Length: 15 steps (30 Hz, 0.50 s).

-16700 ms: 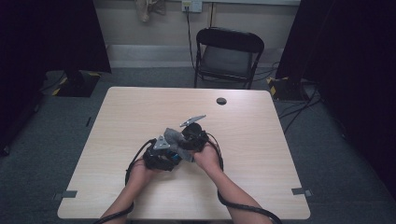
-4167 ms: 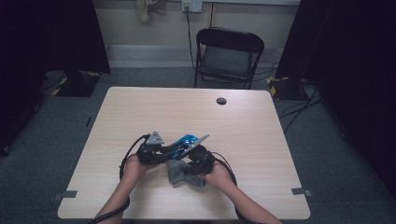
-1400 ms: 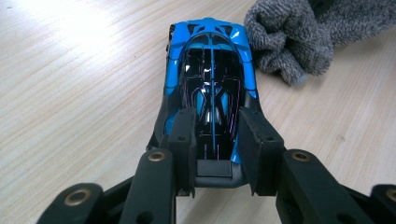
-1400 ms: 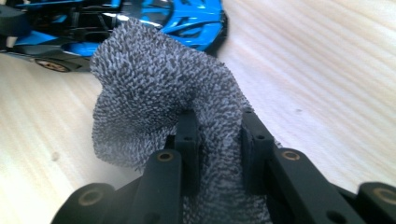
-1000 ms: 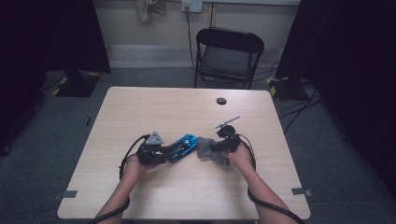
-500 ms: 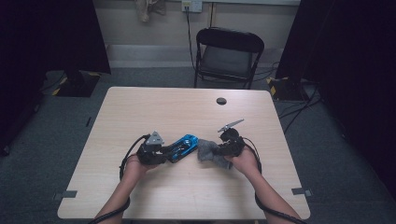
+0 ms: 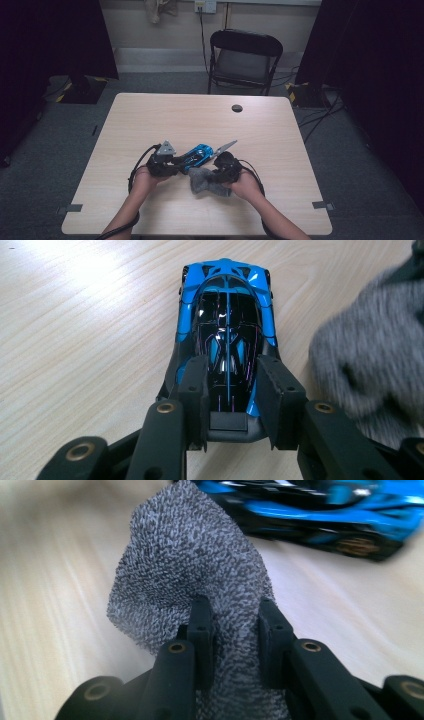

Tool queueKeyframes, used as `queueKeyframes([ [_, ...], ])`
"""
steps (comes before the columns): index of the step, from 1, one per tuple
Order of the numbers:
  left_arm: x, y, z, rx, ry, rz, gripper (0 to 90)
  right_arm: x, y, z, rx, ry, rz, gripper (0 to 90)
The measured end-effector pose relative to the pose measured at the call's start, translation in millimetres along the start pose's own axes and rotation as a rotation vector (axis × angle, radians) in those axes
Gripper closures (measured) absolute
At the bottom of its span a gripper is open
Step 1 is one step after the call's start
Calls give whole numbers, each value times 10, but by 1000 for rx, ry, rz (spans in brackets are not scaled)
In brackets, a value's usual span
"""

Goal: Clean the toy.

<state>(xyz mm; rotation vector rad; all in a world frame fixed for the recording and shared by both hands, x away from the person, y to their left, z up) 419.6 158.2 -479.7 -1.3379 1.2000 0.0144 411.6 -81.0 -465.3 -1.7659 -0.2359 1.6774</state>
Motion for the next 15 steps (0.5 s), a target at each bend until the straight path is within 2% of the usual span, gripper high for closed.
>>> queueKeyframes([
  [4, 0, -1, 1, -1, 1, 1, 659, 113, -85, 84, -29, -32, 9, 728],
  [7, 1, 0, -3, -3, 0, -1, 658, 186, -133, 90, -33, -35, 16, 727],
  [15, 1, 1, -5, -4, 0, -2, 655, 239, -162, -33, 11, -24, -1, 722],
])
Point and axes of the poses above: each handheld gripper's, and its own axes: x roughly forward along the jaws, y roughly out of its underside, z roughly to its left, the point moved 1 cm from there along x, roughly forward along the jaws, and after that the axes turned 14 degrees about -x, right-handed, at the moved point
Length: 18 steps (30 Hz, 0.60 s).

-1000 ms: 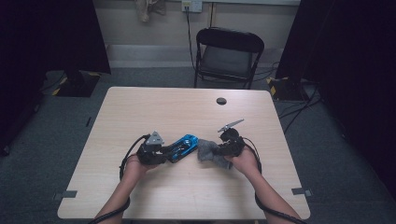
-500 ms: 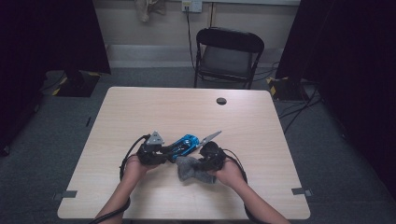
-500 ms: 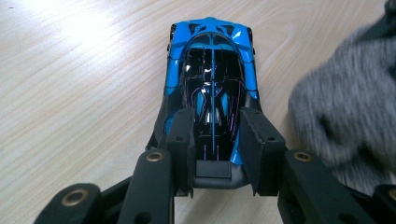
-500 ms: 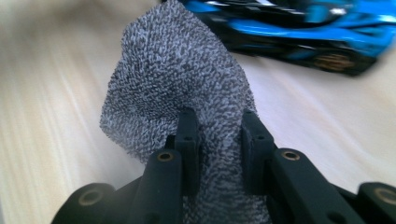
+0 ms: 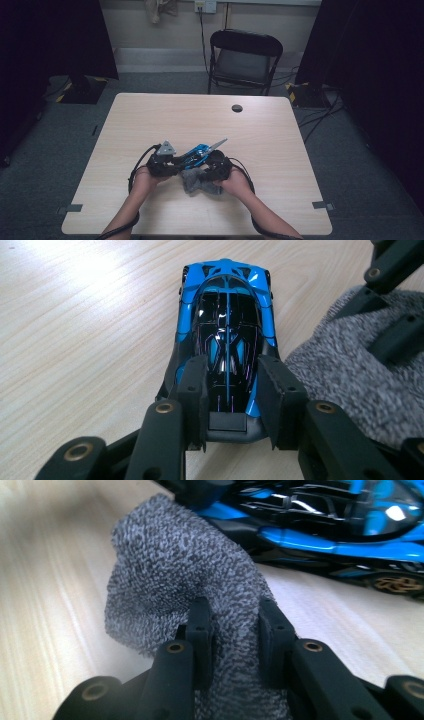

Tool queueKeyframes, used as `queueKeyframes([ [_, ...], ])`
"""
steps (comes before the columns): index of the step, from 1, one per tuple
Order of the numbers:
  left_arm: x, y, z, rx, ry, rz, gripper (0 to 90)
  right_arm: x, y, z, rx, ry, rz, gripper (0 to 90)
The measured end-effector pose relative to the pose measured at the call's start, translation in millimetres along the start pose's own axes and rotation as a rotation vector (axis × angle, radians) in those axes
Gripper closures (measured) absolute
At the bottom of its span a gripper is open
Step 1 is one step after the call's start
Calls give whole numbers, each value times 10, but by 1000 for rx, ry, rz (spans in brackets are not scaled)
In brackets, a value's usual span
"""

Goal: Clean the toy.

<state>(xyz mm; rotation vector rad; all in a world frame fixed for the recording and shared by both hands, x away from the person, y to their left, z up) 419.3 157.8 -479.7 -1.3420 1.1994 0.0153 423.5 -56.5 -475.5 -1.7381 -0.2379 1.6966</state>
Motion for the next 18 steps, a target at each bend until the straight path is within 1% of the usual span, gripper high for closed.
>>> queueKeyframes([
  [5, 0, 0, 0, 0, 0, 0, 655, -25, 16, -74, 15, 12, 9, 722],
  [7, 0, 1, -1, 0, 0, 0, 655, -41, 34, -114, 22, 24, 8, 722],
  [9, 0, 0, 0, 0, 0, 0, 655, -62, 55, -155, 41, 27, 7, 722],
  [14, -1, 2, -1, 1, 0, -1, 655, -111, 108, -259, 70, 47, 6, 722],
  [18, 0, 2, -5, -1, -1, -1, 655, -134, 126, -310, 78, 61, 10, 722],
])
Point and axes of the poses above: each handheld gripper's, and its own axes: x roughly forward along the jaws, y roughly out of its underside, z roughly to its left, the point moved 1 cm from there along x, roughly forward along the jaws, and after that the axes turned 14 degrees about -x, right-handed, at the moved point
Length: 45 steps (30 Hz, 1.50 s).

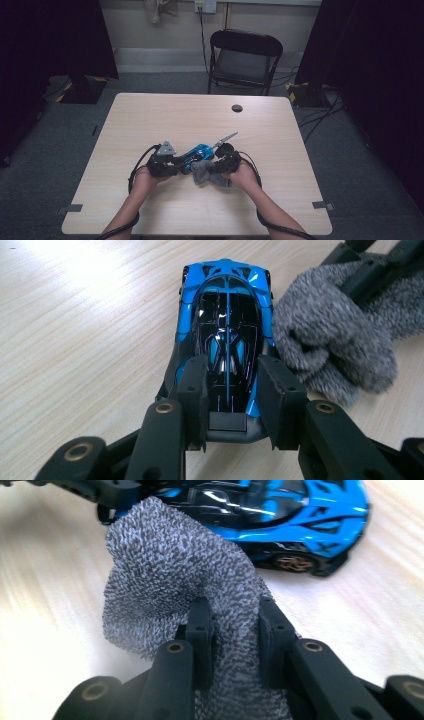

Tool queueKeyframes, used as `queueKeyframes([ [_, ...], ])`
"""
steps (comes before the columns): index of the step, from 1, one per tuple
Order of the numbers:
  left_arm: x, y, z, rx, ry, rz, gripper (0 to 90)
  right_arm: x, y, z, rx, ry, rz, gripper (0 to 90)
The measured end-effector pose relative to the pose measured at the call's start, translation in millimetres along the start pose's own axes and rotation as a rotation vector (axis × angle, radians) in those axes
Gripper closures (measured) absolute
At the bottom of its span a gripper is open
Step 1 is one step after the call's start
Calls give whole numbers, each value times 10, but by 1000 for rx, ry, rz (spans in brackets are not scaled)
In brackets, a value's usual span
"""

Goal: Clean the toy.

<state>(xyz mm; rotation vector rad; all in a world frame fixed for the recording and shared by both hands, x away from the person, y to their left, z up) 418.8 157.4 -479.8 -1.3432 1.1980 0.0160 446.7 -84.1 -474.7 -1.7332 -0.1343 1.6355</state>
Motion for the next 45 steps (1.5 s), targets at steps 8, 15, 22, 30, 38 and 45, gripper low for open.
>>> queueKeyframes([
  [8, 1, 0, 3, 0, 1, -1, 655, -39, 41, -127, 38, 17, -2, 722],
  [15, 0, -1, 4, -1, 1, 0, 655, -50, 45, -161, 38, 31, 3, 722],
  [22, 0, -2, 4, -2, 1, 0, 654, -90, 100, -237, 74, 47, -7, 722],
  [30, 1, -2, 3, -5, 2, -1, 651, -140, 157, -311, 96, 74, -8, 722],
  [38, 3, -2, 3, -8, 6, -2, 644, -239, 265, -420, 135, 113, -9, 721],
  [45, 19, -5, 4, 1, -6, -9, 599, -315, 352, -413, 129, 94, -37, 719],
])
Point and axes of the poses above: each handheld gripper's, and its own axes: x roughly forward along the jaws, y roughly out of its underside, z roughly to its left, the point moved 1 cm from there along x, roughly forward along the jaws, and after that the axes turned 14 degrees about -x, right-handed, at the moved point
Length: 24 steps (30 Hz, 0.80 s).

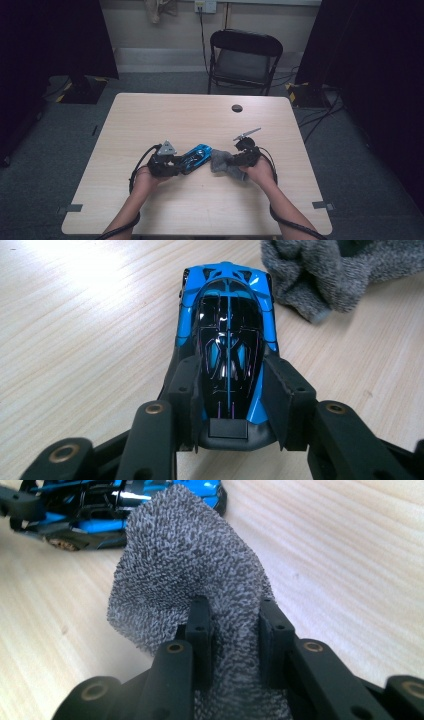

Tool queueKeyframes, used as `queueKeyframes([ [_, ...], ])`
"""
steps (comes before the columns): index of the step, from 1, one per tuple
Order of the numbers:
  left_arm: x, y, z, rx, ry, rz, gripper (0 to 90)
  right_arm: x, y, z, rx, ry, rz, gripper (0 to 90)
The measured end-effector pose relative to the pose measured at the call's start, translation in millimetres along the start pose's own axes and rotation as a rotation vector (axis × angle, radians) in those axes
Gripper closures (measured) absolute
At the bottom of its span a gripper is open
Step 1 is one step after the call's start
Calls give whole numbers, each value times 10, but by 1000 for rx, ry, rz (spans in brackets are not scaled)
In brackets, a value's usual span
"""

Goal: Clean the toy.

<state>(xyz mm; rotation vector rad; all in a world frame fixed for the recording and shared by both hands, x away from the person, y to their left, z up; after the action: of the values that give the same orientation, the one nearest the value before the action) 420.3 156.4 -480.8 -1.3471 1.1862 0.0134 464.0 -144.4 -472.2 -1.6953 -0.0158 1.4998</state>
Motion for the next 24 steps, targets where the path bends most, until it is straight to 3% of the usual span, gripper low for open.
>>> queueKeyframes([
  [5, 12, -3, 16, -49, 35, -15, 542, -57, 59, 24, -10, -11, -7, 718],
  [7, 22, -10, 9, -56, 56, -1, 429, -89, 77, 55, -16, -24, -15, 717],
  [10, 44, -17, -23, -45, 56, 8, 400, -109, 103, 116, -36, -41, -29, 716],
  [17, 44, -39, -37, -82, 70, 25, 334, -118, 127, 310, -91, -85, -30, 714],
  [24, 3, -83, -38, -114, 58, 36, 290, -76, 110, 435, -127, -118, -17, 703],
])
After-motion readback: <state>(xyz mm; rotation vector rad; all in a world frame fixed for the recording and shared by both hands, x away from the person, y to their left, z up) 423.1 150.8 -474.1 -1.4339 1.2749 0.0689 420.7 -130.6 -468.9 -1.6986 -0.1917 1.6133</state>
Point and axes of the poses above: each handheld gripper's, and its own axes: x roughly forward along the jaws, y roughly out of its underside, z roughly to its left, the point moved 1 cm from there along x, roughly forward along the jaws, and after that the axes turned 14 degrees about -x, right-handed, at the moved point
